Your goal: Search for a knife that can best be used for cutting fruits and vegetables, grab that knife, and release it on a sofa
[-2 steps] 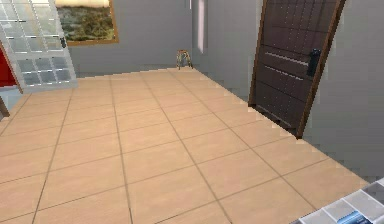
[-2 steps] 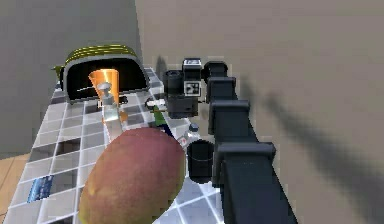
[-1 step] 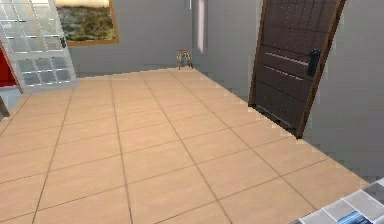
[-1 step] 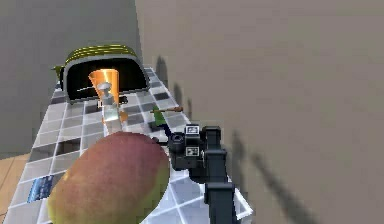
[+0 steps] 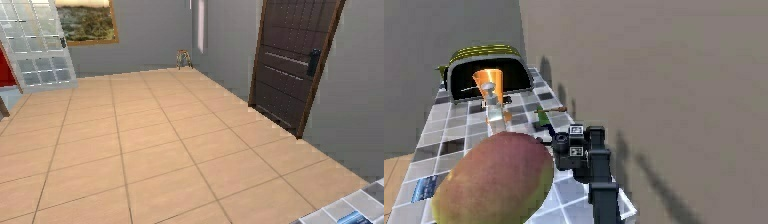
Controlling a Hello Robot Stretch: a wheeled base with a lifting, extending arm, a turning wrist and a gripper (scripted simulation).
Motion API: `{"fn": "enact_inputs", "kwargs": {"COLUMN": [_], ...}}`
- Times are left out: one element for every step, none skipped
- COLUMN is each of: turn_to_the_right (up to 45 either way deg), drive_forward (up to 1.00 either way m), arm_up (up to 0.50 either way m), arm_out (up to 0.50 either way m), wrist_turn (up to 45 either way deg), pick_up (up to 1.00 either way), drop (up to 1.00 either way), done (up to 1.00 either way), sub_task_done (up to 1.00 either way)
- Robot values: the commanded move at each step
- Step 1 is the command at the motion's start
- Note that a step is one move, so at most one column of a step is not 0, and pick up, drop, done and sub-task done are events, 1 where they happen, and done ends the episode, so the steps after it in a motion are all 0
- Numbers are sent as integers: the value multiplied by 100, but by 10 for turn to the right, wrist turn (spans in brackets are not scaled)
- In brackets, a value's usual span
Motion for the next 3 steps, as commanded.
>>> {"fn": "enact_inputs", "kwargs": {"turn_to_the_right": [0,0,0], "drive_forward": [0,0,0], "arm_up": [10,6,0], "arm_out": [0,0,0], "wrist_turn": [0,0,-450], "pick_up": [0,0,0], "drop": [0,0,0], "done": [0,0,0], "sub_task_done": [0,0,0]}}
